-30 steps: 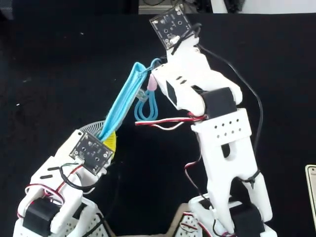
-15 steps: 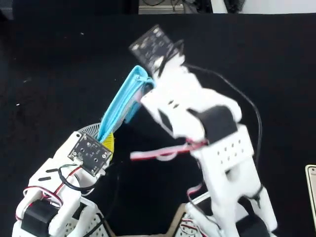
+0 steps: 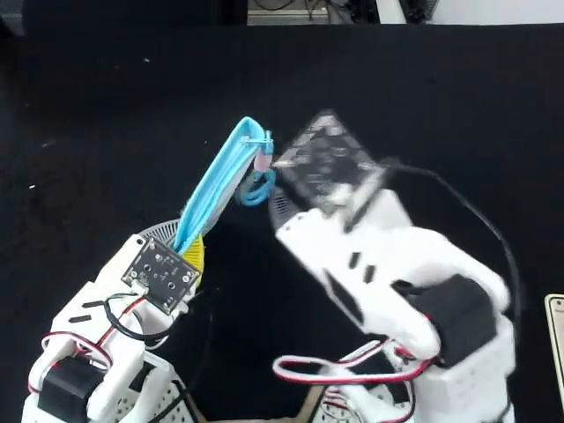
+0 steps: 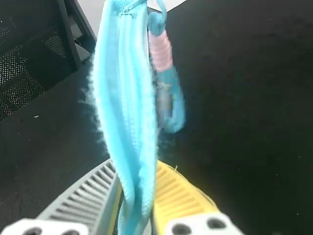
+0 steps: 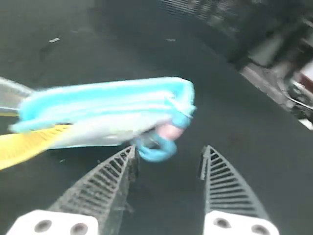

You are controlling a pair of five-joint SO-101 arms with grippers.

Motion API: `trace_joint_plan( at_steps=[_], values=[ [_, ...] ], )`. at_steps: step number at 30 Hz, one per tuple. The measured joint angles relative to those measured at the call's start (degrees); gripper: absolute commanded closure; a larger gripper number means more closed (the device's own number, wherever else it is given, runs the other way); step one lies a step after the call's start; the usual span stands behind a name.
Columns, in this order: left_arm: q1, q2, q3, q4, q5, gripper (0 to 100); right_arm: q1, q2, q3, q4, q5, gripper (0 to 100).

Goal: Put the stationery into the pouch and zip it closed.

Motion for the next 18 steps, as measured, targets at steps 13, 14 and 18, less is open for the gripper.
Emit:
trace_joint_plan(
  at_steps=[13,14,18],
  values=[
    [-10.5,1.2,0.0,-2.4,0.4,97,16.5,-12.5,40.9,-19.1,-0.2,98.7],
    [-10.8,2.2,0.0,-2.5,0.9,97,16.5,-13.8,44.8,-21.5,-0.2,98.7],
    [-11.2,9.6,-3.0,-3.6,1.2,97,16.5,-18.7,57.6,-30.1,-0.2,98.7]
  ],
)
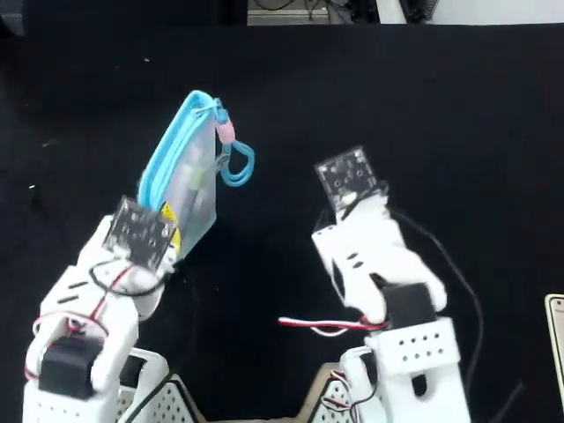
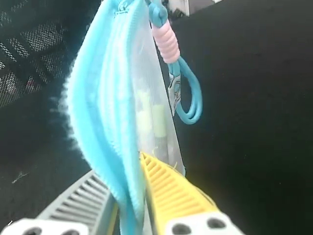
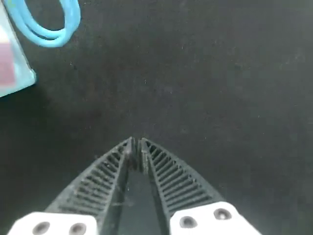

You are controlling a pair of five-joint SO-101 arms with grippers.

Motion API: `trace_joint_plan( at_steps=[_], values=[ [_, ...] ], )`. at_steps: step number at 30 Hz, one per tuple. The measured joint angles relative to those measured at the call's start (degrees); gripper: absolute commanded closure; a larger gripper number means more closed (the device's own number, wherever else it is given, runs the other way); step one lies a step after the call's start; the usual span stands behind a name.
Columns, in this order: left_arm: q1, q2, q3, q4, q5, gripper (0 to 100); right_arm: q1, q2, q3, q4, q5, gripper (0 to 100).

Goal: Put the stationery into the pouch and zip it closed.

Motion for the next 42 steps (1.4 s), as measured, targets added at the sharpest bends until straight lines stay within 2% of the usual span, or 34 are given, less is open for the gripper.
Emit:
trace_joint_plan(
  at_steps=[9,17,21,26,34,42],
  values=[
    [-8.5,29.5,-19.2,-2.5,0.1,97,0.0,-6.6,15.9,-11.3,0.0,98.7],
    [-19.1,53.3,-41.5,-5.1,-0.1,97,0.0,-7.1,18.1,-14.1,0.0,98.7],
    [-19.7,59.9,-49.7,-4.0,0.0,97,0.0,-7.2,18.1,-14.1,0.0,98.7],
    [-15.6,63.9,-49.0,-2.9,0.6,97,0.0,-7.2,18.1,-14.1,0.0,98.7],
    [-7.6,63.6,-37.4,-15.1,9.6,97,0.0,-7.2,18.1,-14.1,0.0,98.7],
    [3.2,64.4,-30.1,-19.3,15.3,97,0.0,-7.2,18.1,-14.1,0.0,98.7]
  ],
)
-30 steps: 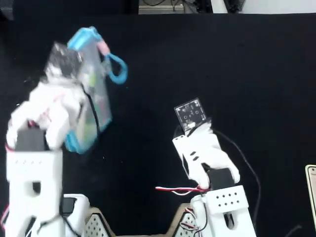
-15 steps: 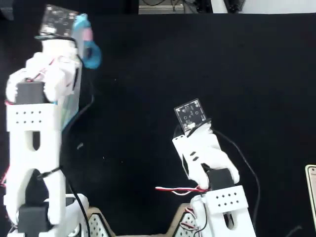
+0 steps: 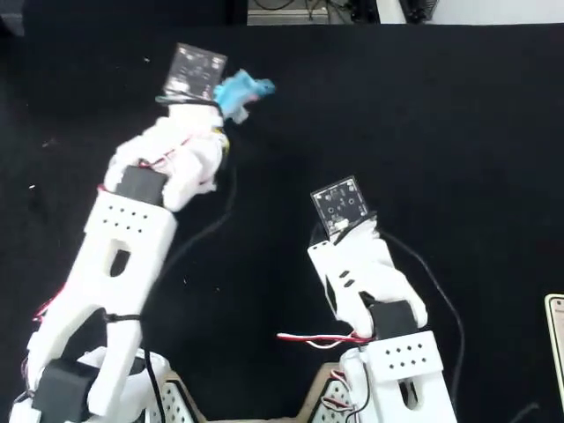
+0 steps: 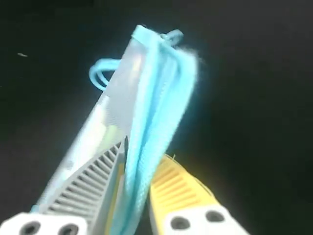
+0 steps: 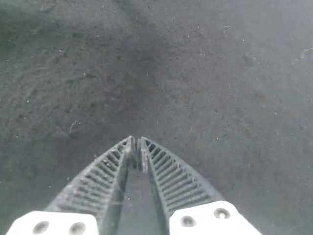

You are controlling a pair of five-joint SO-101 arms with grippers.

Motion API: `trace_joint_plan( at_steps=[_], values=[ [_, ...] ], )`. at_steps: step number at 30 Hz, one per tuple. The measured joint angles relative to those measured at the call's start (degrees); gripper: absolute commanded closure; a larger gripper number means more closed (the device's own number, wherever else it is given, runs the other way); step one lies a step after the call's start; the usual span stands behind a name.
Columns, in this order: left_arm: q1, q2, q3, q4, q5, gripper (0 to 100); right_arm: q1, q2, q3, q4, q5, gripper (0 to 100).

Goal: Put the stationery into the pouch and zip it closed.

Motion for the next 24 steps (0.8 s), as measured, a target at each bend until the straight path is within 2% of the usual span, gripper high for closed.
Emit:
trace_joint_plan(
  at_steps=[4,11,19,24],
  values=[
    [1.8,0.7,1.3,-1.3,1.4,97,0.0,0.0,0.0,0.0,0.0,98.7],
    [4.4,1.0,1.7,-0.8,1.8,79,0.0,0.0,0.0,0.0,0.0,98.7],
    [6.2,1.1,1.8,-0.6,2.1,78,0.0,0.0,0.0,0.0,0.0,98.7],
    [6.2,1.1,1.3,1.7,2.2,73,0.0,0.0,0.0,0.0,0.0,98.7]
  ],
)
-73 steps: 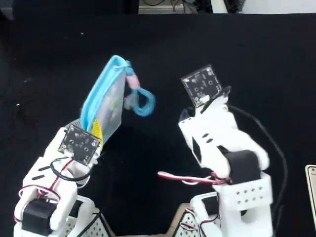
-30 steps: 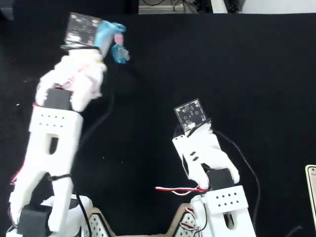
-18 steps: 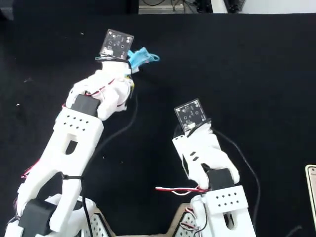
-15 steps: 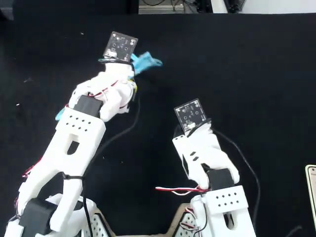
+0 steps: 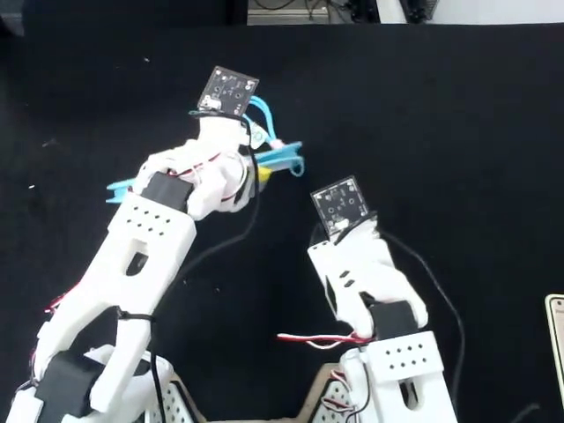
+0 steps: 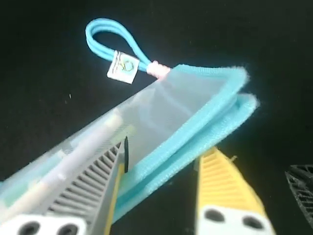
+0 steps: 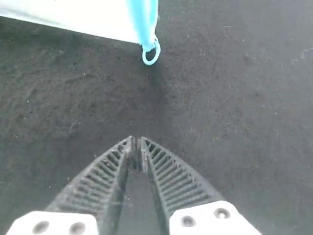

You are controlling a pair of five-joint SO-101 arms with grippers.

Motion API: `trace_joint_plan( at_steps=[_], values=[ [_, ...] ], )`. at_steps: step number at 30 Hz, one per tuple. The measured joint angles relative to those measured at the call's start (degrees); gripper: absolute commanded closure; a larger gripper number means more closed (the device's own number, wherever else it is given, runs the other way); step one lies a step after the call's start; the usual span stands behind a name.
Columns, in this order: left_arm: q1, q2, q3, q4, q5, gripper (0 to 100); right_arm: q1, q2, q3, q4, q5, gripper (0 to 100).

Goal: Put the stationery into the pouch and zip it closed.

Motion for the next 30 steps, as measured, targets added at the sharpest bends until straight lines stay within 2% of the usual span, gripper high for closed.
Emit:
trace_joint_plan(
  at_steps=[14,16,20,22,24,30],
  values=[
    [-1.5,-0.1,-13.3,12.0,0.0,73,0.0,0.0,0.0,0.0,0.0,98.7],
    [-1.8,-0.1,-14.0,13.8,0.0,76,0.0,0.0,0.0,0.0,0.0,98.7],
    [-2.2,-0.3,-13.9,18.4,0.0,91,0.0,0.0,0.0,1.5,0.0,98.7],
    [-3.0,-1.9,-11.3,18.8,0.0,98,0.0,0.0,0.0,2.5,0.0,98.7],
    [-4.6,-5.2,-6.9,17.5,0.0,95,0.0,0.0,0.0,2.6,0.0,98.7],
    [-12.0,-19.4,11.8,10.4,-1.0,97,0.0,0.0,0.0,2.7,0.0,98.7]
  ],
)
